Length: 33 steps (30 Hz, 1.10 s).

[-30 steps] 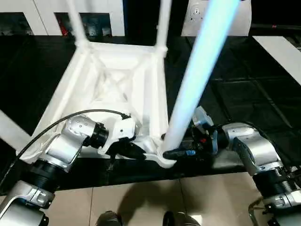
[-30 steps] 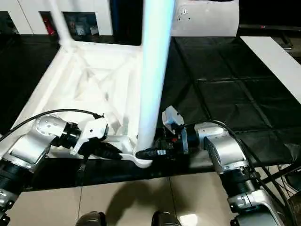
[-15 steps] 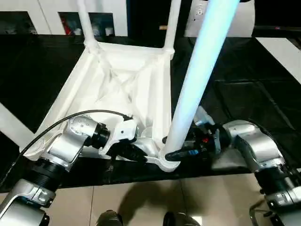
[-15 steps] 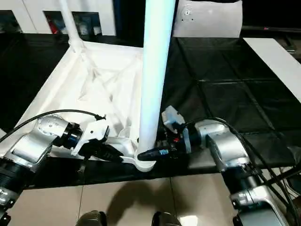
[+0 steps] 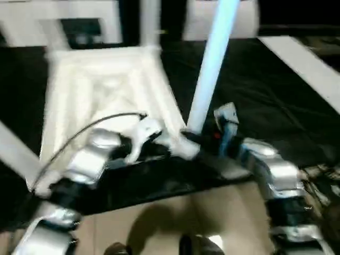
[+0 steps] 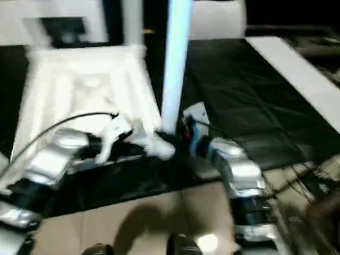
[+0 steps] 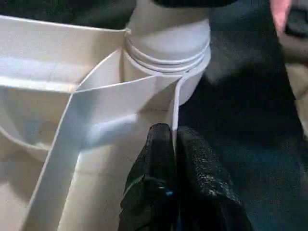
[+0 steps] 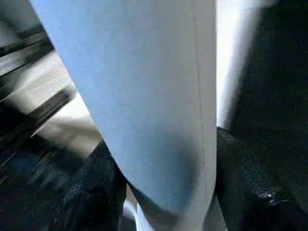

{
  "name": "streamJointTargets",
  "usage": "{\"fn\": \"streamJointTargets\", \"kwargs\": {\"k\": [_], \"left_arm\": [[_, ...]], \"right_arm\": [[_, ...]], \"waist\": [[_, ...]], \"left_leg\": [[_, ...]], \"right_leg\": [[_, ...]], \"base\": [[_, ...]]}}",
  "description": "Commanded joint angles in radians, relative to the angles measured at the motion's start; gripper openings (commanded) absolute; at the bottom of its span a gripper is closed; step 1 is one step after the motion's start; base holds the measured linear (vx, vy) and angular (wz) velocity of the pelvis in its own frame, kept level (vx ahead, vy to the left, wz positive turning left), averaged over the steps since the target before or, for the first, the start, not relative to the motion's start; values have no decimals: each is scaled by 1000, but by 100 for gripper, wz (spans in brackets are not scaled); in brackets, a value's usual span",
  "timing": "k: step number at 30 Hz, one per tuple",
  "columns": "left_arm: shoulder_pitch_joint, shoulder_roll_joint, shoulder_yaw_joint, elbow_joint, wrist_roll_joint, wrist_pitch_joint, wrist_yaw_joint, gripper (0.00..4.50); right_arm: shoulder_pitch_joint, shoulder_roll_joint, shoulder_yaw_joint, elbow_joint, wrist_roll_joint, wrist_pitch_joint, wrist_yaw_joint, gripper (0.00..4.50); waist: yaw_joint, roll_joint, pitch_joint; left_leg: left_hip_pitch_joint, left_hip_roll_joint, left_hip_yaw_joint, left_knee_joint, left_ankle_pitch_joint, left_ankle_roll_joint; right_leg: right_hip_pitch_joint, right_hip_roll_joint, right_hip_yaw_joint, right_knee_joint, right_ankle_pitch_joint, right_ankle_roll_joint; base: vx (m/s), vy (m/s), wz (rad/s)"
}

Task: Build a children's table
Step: Rotate leg to tighten

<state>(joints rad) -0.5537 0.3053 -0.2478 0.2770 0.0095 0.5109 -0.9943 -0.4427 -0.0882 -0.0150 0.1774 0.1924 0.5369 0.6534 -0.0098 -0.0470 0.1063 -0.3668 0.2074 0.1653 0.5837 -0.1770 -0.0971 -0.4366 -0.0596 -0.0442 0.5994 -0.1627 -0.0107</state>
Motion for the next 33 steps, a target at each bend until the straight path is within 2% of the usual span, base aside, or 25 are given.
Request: {"fn": "streamJointTargets", "kwargs": {"k": [1,4,6,7,8,9,10,11,13,14,19,21,22,23,24,26,27,28,29,32,33], "left_arm": [[-41,-100,-16,-7,-30,23,85,0],[-69,-171,24,10,-6,63,222,0],[-72,-197,33,11,10,78,270,0],[-72,-200,33,9,13,80,275,0],[-68,-211,30,1,19,91,295,0],[-66,-213,27,-3,20,96,300,0],[-65,-214,26,-5,20,99,304,0],[-55,-200,20,-18,21,93,289,0],[-48,-192,19,-24,21,91,280,0],[-42,-178,17,-28,23,82,267,0],[-18,-110,5,-37,21,48,201,0],[-7,-68,-4,-41,18,18,153,0],[-4,-51,-7,-41,17,7,135,0],[3,-28,-10,-44,11,-11,101,0],[8,-7,-15,-44,9,-30,71,0],[21,44,-35,-46,-2,-91,-21,0],[21,68,-48,-41,2,-113,-52,0],[23,93,-62,-41,-2,-145,-97,0],[23,106,-69,-42,-5,-151,-119,0],[18,155,-97,-37,-12,-204,-211,0],[16,176,-112,-31,-11,-231,-252,0]], "right_arm": [[-18,128,92,26,49,62,-48,212],[-35,225,48,70,4,25,-249,212],[-40,276,10,92,-22,-9,-367,212],[-39,282,9,91,-28,-11,-378,212],[-37,302,9,84,-48,-16,-414,212],[-36,305,12,80,-55,-16,-424,212],[-35,307,14,77,-59,-16,-430,247],[-28,303,11,67,-55,-28,-420,282],[-25,300,6,61,-51,-33,-410,284],[-20,283,6,53,-49,-42,-390,302],[-4,192,14,13,-32,-48,-286,334],[2,131,20,-9,-16,-36,-201,349],[3,105,22,-16,-11,-34,-168,370],[6,68,29,-24,-2,-32,-112,370],[7,37,33,-28,7,-37,-64,376],[10,-36,42,-32,33,-44,60,402],[10,-74,52,-28,35,-62,119,402],[10,-114,65,-26,44,-71,185,414],[9,-137,73,-24,49,-81,227,414],[0,-215,104,-18,69,-115,388,414],[-3,-245,121,-13,75,-137,454,414]], "waist": [[12,3,-59],[11,5,-59],[10,6,-62],[12,7,-65],[12,4,-66],[12,8,-65],[14,8,-67],[15,6,-67],[16,7,-67],[16,6,-67],[16,8,-62],[16,7,-65],[17,8,-65],[19,15,-67],[18,14,-67],[24,14,-70],[25,9,-71],[30,12,-71],[32,6,-72],[46,9,-73],[50,5,-76]], "left_leg": [[-5,2,-7,-77,-258,2],[3,3,1,-75,-240,7],[1,5,2,-77,-222,4],[2,4,5,-76,-200,10],[3,5,7,-76,-192,15],[3,5,9,-74,-179,21],[-1,3,8,-74,-157,24],[1,3,11,-73,-147,33],[1,4,11,-74,-139,40],[0,4,11,-74,-139,42],[-1,6,10,-76,-168,45],[1,6,9,-75,-167,42],[1,6,8,-76,-165,44],[0,8,9,-74,-158,48],[0,8,10,-73,-155,49],[1,9,10,-71,-152,58],[3,10,12,-70,-148,65],[6,13,12,-70,-141,70],[6,14,14,-69,-135,74],[11,17,15,-67,-130,80],[13,17,16,-66,-126,83]], "right_leg": [[55,-60,32,-100,-530,-79],[47,-56,36,-98,-463,-113],[52,-53,37,-88,-384,-130],[54,-51,39,-84,-317,-142],[55,-49,39,-82,-291,-149],[54,-49,42,-79,-247,-163],[63,-49,41,-73,-209,-171],[63,-49,42,-72,-184,-177],[66,-50,42,-70,-169,-180],[66,-51,42,-70,-168,-181],[67,-53,42,-76,-214,-175],[69,-54,42,-75,-226,-176],[69,-54,42,-75,-226,-175],[71,-54,43,-74,-197,-186],[70,-54,43,-72,-186,-193],[74,-56,43,-70,-173,-207],[71,-55,43,-68,-164,-215],[71,-55,43,-66,-154,-223],[70,-56,43,-64,-145,-230],[69,-58,43,-60,-149,-239],[68,-58,43,-58,-140,-245]], "base": [[0,0,0],[0,0,0],[0,0,0],[0,0,0],[0,0,0],[0,0,0],[0,0,0],[0,0,0],[0,0,0],[0,0,0],[0,0,0],[0,0,0],[0,0,0],[0,0,0],[0,0,0],[0,0,0],[0,0,0],[0,0,0],[0,0,0],[0,0,0],[0,0,0]]}}
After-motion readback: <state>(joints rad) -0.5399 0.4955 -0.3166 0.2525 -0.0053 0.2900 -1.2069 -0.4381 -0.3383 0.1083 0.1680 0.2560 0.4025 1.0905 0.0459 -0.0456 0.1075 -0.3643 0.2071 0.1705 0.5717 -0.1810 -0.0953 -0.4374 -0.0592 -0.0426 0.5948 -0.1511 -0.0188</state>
